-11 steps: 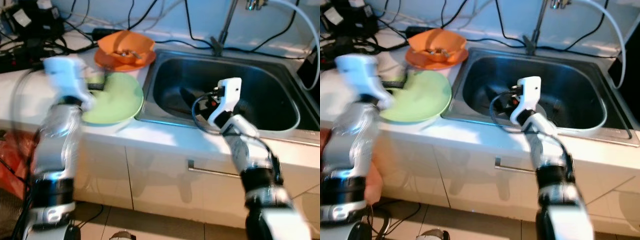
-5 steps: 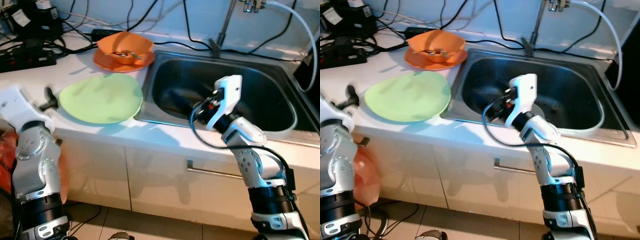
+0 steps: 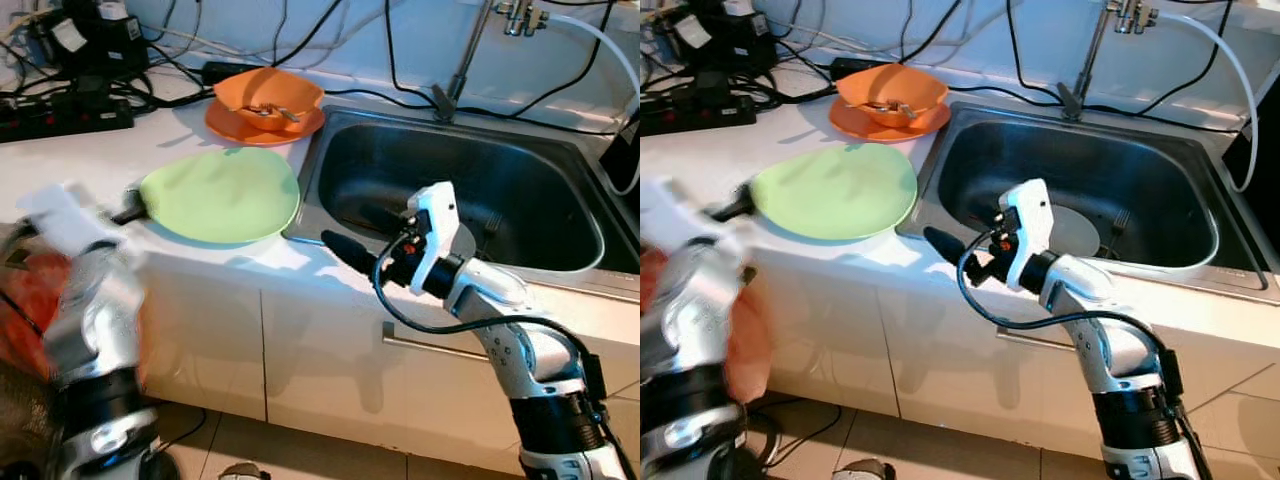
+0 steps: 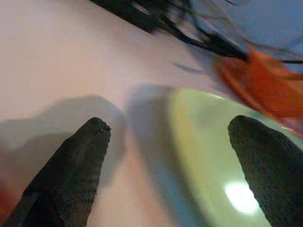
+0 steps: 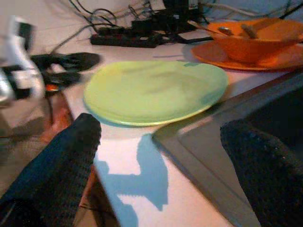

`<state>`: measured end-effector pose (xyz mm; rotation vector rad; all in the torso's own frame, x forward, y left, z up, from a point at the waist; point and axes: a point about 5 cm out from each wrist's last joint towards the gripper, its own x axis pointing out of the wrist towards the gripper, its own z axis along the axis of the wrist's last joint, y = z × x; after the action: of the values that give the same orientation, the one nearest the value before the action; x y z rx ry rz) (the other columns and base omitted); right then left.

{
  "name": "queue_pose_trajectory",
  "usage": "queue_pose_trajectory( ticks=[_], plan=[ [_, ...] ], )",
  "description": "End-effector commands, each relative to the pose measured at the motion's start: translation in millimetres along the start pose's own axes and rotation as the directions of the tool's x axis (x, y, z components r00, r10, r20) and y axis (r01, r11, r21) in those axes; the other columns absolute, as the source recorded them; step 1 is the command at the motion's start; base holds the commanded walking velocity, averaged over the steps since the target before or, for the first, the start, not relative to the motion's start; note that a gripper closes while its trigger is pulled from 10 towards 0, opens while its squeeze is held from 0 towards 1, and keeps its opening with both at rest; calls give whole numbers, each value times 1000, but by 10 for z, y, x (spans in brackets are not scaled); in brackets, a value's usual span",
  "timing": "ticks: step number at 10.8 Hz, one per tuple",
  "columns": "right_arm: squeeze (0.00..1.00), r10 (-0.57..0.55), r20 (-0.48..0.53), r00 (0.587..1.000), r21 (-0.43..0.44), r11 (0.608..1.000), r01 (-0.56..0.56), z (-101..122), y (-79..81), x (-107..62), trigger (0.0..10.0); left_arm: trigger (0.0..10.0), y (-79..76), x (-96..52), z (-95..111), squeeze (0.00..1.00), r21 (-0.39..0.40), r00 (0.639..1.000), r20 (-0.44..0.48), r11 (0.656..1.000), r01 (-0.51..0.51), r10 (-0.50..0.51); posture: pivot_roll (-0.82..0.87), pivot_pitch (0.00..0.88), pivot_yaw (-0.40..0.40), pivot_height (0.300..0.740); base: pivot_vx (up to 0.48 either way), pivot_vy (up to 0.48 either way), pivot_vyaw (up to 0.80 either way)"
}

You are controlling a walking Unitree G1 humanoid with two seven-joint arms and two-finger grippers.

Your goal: Kitchen organization

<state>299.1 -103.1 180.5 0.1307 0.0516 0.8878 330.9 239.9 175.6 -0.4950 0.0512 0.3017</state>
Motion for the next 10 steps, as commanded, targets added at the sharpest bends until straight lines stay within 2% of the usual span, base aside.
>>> queue_pose_trajectory(
  ticks=[1,4,5,6,7,8,10],
  plan=[
    [0,31,-13,999,5,1000,-31,14,40,-39,10000,10000,-61,37,-134,0,-47,995,-89,998,36,-40,118,23,-40,740,0,0,0],
    [0,68,-36,997,9,998,-67,30,58,-95,10000,10000,-247,40,-220,0,-164,975,-182,981,101,-131,114,23,-38,740,0,0,0],
    [0,74,-41,996,12,997,-74,36,68,-98,10000,10000,-287,32,-284,0,-274,958,-250,959,70,-142,113,25,-38,740,0,0,0],
    [0,76,-45,996,9,997,-76,37,71,-98,10000,10000,-294,45,-286,0,-331,955,-257,942,54,-145,113,26,-39,740,0,0,0],
    [0,77,-49,996,8,997,-77,39,75,-99,10000,0,-286,64,-294,0,-401,952,-270,916,26,-145,112,27,-39,740,0,0,0],
    [0,74,-54,996,6,997,-74,34,78,-102,10000,0,-274,84,-301,0,-456,940,-296,890,14,-167,110,28,-39,740,0,0,0],
    [0,75,-59,995,3,997,-75,25,83,-99,10000,0,-273,97,-310,0,-469,935,-308,883,11,-174,110,28,-40,740,0,0,0]
  ],
)
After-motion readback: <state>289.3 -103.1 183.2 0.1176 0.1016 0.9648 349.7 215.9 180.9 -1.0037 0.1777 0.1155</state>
